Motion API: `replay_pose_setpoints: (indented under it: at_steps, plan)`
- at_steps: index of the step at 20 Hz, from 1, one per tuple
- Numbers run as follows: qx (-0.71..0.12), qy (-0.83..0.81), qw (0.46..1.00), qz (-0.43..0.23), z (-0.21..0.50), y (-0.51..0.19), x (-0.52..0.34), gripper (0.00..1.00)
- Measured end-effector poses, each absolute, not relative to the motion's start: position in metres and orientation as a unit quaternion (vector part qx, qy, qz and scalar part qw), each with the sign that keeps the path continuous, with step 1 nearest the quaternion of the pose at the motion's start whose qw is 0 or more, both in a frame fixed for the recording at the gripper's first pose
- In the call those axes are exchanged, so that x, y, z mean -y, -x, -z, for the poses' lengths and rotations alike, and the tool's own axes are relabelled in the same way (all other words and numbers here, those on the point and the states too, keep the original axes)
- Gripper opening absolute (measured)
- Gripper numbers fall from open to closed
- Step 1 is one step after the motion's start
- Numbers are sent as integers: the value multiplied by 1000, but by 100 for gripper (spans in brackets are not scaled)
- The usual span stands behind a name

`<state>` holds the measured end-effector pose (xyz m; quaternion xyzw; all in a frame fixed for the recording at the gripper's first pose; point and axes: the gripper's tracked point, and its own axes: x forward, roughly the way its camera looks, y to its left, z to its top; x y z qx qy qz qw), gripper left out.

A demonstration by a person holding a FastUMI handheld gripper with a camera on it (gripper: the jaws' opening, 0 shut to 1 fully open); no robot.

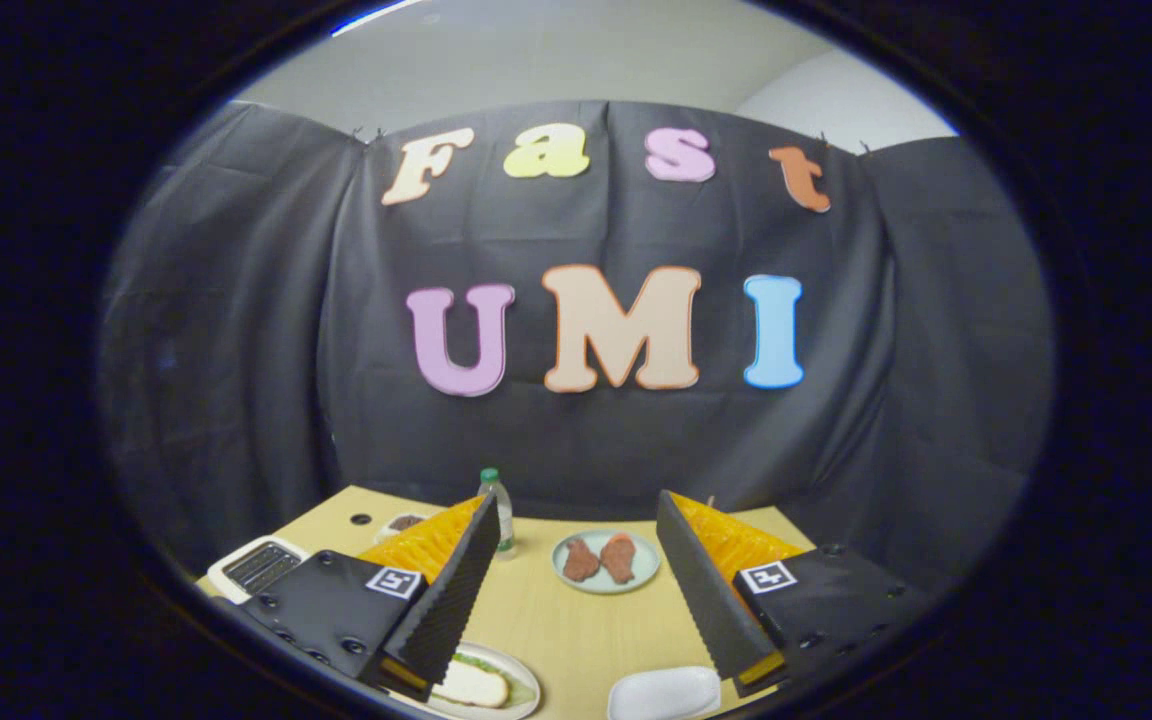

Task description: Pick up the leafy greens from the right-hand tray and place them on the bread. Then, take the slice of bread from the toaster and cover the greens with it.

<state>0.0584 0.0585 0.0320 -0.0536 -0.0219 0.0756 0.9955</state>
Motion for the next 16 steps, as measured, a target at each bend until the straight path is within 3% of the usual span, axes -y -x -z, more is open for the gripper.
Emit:
replay_pose_setpoints:
  at_steps: [7, 16]
  plan:
    - [129, 50, 989, -43, -115, -23, -30, 99]
    - [159, 41, 986, -42, -113, 3, -19, 99]
